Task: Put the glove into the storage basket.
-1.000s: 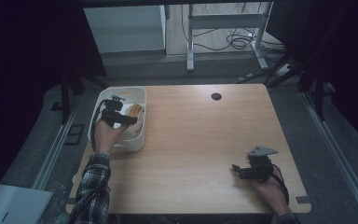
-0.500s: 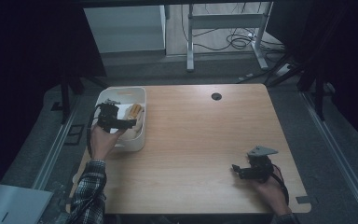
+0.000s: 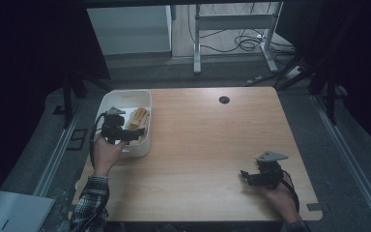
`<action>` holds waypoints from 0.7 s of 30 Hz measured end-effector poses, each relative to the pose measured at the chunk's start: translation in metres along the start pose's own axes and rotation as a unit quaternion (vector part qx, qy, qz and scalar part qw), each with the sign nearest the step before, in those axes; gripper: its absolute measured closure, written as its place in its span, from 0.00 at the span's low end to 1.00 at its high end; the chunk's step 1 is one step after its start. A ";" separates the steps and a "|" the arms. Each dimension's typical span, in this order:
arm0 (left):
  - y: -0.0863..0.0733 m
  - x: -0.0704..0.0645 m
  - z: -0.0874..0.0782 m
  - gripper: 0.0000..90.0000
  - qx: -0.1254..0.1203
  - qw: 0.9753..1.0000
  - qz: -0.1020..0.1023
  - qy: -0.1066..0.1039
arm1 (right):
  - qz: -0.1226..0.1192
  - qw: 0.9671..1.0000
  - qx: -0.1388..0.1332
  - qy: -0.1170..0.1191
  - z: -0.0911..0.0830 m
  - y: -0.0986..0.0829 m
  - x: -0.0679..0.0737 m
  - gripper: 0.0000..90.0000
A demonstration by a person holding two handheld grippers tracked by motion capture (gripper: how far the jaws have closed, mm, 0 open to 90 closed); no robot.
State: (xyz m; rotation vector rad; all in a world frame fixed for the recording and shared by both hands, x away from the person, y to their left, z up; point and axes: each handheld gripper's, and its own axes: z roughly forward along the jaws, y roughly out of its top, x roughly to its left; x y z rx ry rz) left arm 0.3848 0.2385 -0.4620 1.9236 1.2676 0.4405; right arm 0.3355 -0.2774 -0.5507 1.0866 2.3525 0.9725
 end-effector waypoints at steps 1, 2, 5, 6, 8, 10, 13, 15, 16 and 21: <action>-0.001 -0.003 -0.001 0.04 -0.002 1.000 0.003 -0.002 | -0.001 1.000 0.000 0.000 0.000 0.000 0.000 0.18; -0.001 -0.006 -0.001 0.04 -0.004 1.000 0.006 -0.004 | 0.000 1.000 0.000 0.000 0.000 0.000 0.000 0.18; -0.003 -0.014 -0.003 0.03 -0.011 1.000 0.015 -0.013 | 0.000 1.000 0.000 0.000 0.000 0.000 0.000 0.18; -0.004 -0.017 -0.003 0.03 -0.013 1.000 0.018 -0.017 | 0.000 1.000 0.000 0.000 0.000 0.000 0.000 0.18; -0.006 -0.025 -0.004 0.03 -0.017 0.999 0.026 -0.024 | 0.001 1.000 0.000 0.000 0.000 0.000 0.000 0.18; -0.007 -0.030 -0.004 0.03 -0.020 0.999 0.031 -0.031 | 0.000 1.000 0.000 0.000 0.000 0.000 0.000 0.18; -0.010 -0.040 -0.004 0.03 -0.026 0.998 0.041 -0.043 | 0.001 1.000 0.000 0.000 0.000 0.000 0.000 0.18; -0.012 -0.046 -0.004 0.03 -0.029 0.997 0.048 -0.051 | 0.001 1.000 0.000 0.000 0.000 0.000 0.000 0.18; -0.014 -0.049 -0.004 0.03 -0.030 0.997 0.051 -0.054 | 0.001 1.000 0.000 0.000 0.000 0.000 0.000 0.18; -0.024 -0.066 -0.001 0.03 -0.036 0.994 0.070 -0.071 | 0.000 1.000 0.000 0.000 0.000 0.000 0.000 0.18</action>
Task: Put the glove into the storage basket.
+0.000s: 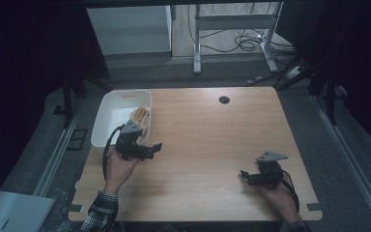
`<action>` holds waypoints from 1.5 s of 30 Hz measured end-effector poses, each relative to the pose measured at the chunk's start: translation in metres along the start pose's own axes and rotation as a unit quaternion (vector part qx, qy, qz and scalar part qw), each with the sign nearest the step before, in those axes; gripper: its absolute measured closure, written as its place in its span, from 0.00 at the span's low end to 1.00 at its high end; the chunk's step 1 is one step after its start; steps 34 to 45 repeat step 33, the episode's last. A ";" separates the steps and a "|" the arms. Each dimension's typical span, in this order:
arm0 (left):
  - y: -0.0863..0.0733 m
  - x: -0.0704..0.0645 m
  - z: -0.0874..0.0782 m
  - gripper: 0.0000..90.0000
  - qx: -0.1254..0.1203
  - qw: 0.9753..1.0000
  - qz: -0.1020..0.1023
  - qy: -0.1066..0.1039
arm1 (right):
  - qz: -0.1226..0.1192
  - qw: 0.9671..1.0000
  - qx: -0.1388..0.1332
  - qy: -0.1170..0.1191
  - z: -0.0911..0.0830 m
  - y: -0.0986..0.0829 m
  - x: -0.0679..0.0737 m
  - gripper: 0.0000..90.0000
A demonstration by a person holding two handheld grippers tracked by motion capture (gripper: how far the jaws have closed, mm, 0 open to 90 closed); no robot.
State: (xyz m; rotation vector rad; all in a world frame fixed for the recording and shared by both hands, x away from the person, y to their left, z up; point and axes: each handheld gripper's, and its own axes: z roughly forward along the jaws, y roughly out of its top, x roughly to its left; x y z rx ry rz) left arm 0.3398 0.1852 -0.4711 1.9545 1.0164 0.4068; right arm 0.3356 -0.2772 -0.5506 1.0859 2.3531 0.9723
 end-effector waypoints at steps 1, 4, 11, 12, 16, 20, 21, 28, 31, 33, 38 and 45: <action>-0.002 -0.004 0.001 0.03 -0.001 1.000 0.003 -0.003 | 0.000 1.000 0.000 0.000 0.000 0.000 0.000 0.18; -0.010 -0.014 0.006 0.03 0.000 1.000 0.015 -0.013 | -0.001 1.000 0.000 0.000 0.000 0.000 0.000 0.18; -0.034 -0.034 0.022 0.02 0.011 0.999 0.031 -0.030 | -0.001 1.000 0.000 0.000 0.000 0.000 0.000 0.18; -0.038 -0.036 0.026 0.02 0.015 0.999 0.033 -0.032 | -0.001 1.000 0.000 0.000 0.000 0.000 0.000 0.18; -0.054 -0.040 0.036 0.02 0.028 0.998 0.037 -0.035 | -0.001 1.000 0.001 0.000 0.000 0.000 0.000 0.17; -0.069 -0.039 0.047 0.02 0.044 0.997 0.039 -0.043 | -0.001 1.000 0.000 0.000 0.000 0.000 0.000 0.17; -0.071 -0.039 0.048 0.02 0.049 0.997 0.041 -0.041 | -0.001 1.000 0.000 0.000 0.000 0.000 0.000 0.17; -0.081 -0.037 0.064 0.01 0.105 0.993 0.051 -0.014 | -0.002 1.000 0.000 0.000 0.000 0.000 0.000 0.17; -0.081 -0.036 0.065 0.00 0.107 0.993 0.048 -0.013 | -0.001 1.000 0.000 0.001 0.000 0.000 0.000 0.17; -0.081 -0.036 0.065 0.00 0.107 0.993 0.046 -0.011 | -0.001 1.000 0.000 0.001 0.000 0.000 0.000 0.17; -0.081 -0.036 0.065 0.00 0.107 0.993 0.046 -0.011 | -0.001 1.000 0.000 0.001 0.000 0.000 0.000 0.17; -0.081 -0.036 0.065 0.00 0.107 0.993 0.046 -0.011 | -0.001 1.000 0.000 0.001 0.000 0.000 0.000 0.17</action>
